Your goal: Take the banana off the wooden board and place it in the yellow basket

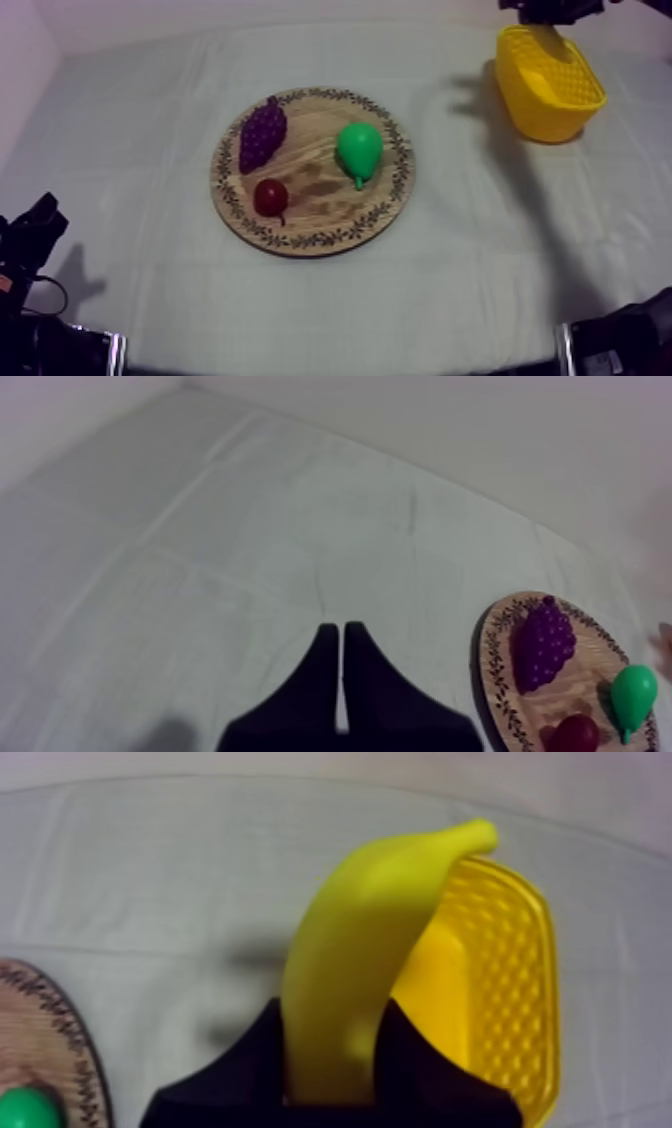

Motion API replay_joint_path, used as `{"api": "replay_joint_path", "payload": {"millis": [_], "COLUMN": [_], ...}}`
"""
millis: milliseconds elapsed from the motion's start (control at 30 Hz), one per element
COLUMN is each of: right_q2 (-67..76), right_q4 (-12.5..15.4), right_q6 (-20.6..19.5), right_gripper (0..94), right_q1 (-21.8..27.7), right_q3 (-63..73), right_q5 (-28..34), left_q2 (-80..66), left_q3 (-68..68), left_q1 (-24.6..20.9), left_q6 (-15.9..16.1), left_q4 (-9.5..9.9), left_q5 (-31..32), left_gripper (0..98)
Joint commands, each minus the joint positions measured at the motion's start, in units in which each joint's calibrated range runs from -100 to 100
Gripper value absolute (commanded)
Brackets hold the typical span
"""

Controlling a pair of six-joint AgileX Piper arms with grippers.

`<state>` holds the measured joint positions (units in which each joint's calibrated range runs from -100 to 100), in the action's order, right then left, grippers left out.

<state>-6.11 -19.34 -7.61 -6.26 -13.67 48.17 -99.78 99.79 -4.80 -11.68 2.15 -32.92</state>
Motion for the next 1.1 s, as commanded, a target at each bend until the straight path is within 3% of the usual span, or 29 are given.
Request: {"api": "replay_joint_path", "payload": {"millis": [0,333,433,467,567,633,767,867,1067], "right_q2": [-0.8,-7.2,-10.2,-11.3,-13.9,-14.9,-15.6,-14.3,-3.7], "right_q4": [-0.1,-0.8,0.2,0.7,1.7,2.0,2.0,2.4,3.2], "right_q6": [0.3,1.6,3.1,3.7,4.9,5.4,5.0,4.7,3.6], "right_gripper": [8.4,8.4,10.0,13.4,38.7,50.7,62.5,58.9,19.3], "right_q1": [2.6,7.1,7.5,7.5,7.4,7.3,7.0,7.1,8.7], "right_q3": [-0.6,-2.0,-1.7,-1.4,-0.3,0.2,1.0,1.0,-7.6], "right_q5": [-1.4,-7.5,-8.7,-9.0,-9.1,-8.8,-8.9,-9.8,-18.9], "left_q2": [0.0,0.0,0.0,0.0,0.0,0.0,0.0,0.0,0.0], "left_q3": [0.0,0.0,0.0,0.0,0.0,0.0,0.0,0.0,0.0], "left_q1": [0.0,0.0,0.0,0.0,0.0,0.0,0.0,0.0,0.0], "left_q6": [0.0,0.0,0.0,0.0,0.0,0.0,0.0,0.0,0.0], "left_q4": [0.03,0.03,0.03,0.03,0.03,0.03,0.03,0.03,0.03], "left_q5": [0.0,0.0,0.0,0.0,0.0,0.0,0.0,0.0,0.0], "left_gripper": [0.1,0.1,0.1,0.1,0.1,0.1,0.1,0.1,0.1]}}
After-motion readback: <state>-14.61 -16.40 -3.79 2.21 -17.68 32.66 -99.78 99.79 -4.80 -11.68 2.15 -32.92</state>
